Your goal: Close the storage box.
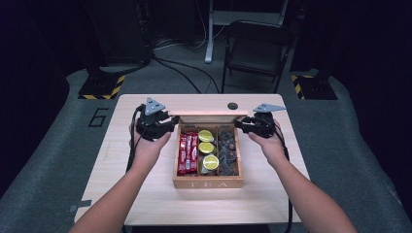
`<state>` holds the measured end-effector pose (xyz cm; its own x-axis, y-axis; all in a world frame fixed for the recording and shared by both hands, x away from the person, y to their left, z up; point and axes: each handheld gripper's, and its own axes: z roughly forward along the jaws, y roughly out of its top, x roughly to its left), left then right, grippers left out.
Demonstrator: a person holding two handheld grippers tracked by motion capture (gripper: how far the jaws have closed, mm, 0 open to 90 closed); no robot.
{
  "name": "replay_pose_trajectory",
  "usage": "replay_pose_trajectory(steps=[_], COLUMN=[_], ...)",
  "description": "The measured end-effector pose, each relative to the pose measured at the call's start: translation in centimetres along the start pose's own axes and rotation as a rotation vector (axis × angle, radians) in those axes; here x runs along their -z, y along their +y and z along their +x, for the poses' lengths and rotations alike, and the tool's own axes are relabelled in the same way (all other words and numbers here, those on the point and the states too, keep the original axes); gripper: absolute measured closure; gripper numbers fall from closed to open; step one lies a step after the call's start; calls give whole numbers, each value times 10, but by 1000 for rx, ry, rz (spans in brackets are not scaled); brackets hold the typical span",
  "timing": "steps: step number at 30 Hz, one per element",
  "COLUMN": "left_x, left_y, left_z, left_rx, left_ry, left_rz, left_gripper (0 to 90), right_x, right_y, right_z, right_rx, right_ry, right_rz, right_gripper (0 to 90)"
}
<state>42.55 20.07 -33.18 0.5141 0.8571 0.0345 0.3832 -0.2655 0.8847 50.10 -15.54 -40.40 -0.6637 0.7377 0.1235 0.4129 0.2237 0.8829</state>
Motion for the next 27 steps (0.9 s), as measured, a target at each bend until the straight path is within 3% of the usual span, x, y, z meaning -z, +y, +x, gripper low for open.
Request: replay_pose_trajectory(steps=[9,17,23,27], left_x=[7,12,15,18], left_y=[-19,-34,-50,-61], left_z=[-7,-13,-16,-19], left_rx=[-18,-16,-5,-20], left_ry=[-13,-32,-47,-53], left_rz=[-10,-1,-9,-9], left_gripper=[600,593,596,599], right_x=[20,36,48,58], right_y=[-9,-19,-25,-29], right_z=[14,33,44,50], right_rx=[16,89,97,121], right_ry=[18,-2,13,14], right_rz=[-11,-37,-47,-66], right_gripper=[564,525,504,489])
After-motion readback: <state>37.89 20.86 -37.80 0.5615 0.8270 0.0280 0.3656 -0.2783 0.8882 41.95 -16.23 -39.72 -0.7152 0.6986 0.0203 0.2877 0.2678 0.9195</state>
